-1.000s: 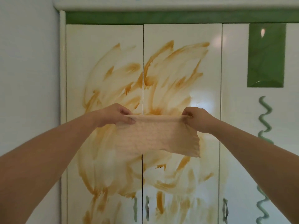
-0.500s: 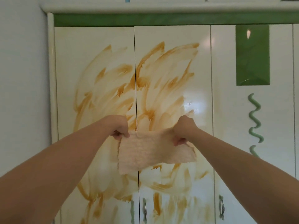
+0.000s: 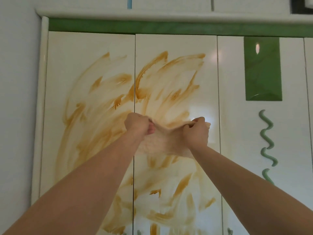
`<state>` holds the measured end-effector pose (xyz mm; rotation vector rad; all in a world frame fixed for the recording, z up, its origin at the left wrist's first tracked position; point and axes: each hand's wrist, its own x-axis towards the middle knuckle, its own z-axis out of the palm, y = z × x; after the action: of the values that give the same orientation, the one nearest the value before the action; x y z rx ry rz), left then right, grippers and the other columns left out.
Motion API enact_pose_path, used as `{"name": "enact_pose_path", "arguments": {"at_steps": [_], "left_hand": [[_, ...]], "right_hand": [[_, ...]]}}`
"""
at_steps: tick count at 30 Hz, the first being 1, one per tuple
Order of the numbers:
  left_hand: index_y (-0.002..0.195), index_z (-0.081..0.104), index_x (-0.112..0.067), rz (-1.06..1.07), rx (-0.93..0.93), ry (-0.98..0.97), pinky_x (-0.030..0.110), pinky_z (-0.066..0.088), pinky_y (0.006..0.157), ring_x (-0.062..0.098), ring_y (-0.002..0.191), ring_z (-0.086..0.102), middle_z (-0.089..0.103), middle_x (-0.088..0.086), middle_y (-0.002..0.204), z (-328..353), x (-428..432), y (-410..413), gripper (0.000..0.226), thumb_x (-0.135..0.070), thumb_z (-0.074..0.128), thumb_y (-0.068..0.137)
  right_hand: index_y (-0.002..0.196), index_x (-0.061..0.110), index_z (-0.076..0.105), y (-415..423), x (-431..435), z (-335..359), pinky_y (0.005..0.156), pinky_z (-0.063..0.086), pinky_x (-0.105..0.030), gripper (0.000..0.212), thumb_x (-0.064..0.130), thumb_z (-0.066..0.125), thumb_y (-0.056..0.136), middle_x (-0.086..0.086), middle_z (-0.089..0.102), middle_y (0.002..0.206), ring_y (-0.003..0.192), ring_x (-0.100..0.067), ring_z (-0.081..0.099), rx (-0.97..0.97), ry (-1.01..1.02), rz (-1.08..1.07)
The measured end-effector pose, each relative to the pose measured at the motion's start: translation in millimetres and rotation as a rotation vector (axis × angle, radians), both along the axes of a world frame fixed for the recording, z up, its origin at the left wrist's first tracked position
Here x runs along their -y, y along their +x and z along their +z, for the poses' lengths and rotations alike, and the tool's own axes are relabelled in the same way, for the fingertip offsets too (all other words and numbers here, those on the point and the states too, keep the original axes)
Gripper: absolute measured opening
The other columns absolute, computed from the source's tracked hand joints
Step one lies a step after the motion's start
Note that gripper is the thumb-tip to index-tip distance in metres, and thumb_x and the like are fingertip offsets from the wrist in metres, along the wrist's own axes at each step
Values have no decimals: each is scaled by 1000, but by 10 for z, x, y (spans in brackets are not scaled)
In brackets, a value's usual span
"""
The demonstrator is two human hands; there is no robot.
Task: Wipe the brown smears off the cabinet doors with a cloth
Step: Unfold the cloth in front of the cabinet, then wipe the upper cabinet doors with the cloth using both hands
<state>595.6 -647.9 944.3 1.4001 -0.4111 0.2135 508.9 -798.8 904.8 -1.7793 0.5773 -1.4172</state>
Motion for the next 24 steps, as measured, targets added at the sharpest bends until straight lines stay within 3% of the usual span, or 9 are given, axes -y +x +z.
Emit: {"name": "enact_pose_path", "arguments": {"at_steps": [4,7,9,13,16,17,19,21,24], "left_hand": [[82,60,-7,49,78,-75,35,60,52,26,53,66,69,17,75,-10,533,26,21,4,49,95],[83,63,-9,80,114,-82,42,64,61,27,59,70,72,13,74,-29,949,132,20,-1,51,96],[81,66,-9,78,122,-84,45,64,64,27,64,73,72,10,70,-79,1262,194,20,-2,51,93],[72,64,-14,128,110,-138,50,63,67,28,66,73,71,7,65,-199,1735,378,26,-3,53,93],[97,56,-14,157,101,-238,47,63,65,24,60,73,70,2,63,-255,1880,435,6,-8,53,98],[107,47,-17,187,123,-256,44,62,64,22,60,72,69,0,64,-280,1913,440,13,-11,54,99],[113,36,-28,263,269,-217,41,61,66,17,66,71,68,-7,73,-352,1975,467,29,-18,58,98],[105,41,-33,397,608,-31,45,57,81,16,85,65,62,-10,95,-465,2053,512,25,-24,61,94],[115,60,-18,475,1050,318,42,47,101,21,115,51,52,1,126,-696,2212,619,21,-12,60,95]], "right_hand": [[119,10,50,58,462,52,67,36,-27,23,10,52,96,7,52,87,85,-19,52,101,10,-44],[123,9,50,133,849,60,77,39,-28,27,12,51,97,-5,60,116,91,-19,54,122,14,-86],[132,10,45,245,1123,52,82,41,-31,35,12,50,98,-9,56,132,102,-24,59,135,16,-94],[151,14,30,485,1556,-26,90,40,-29,57,12,51,98,-7,49,146,120,-24,58,156,-31,-71],[152,14,31,620,1769,-147,101,45,-33,62,11,56,96,-7,54,135,118,-21,55,176,-230,-46],[148,11,37,656,1835,-200,103,45,-36,57,11,59,95,-8,56,130,118,-23,53,187,-336,-79],[130,4,54,707,1954,-289,98,45,-42,40,8,65,93,-13,60,122,112,-32,56,195,-572,-213],[118,1,63,776,2070,-347,98,44,-45,28,7,68,91,-16,64,122,109,-38,57,195,-760,-367],[128,1,64,880,2168,-418,113,35,-47,34,4,65,94,-18,61,135,124,-37,52,196,-860,-434]]}}
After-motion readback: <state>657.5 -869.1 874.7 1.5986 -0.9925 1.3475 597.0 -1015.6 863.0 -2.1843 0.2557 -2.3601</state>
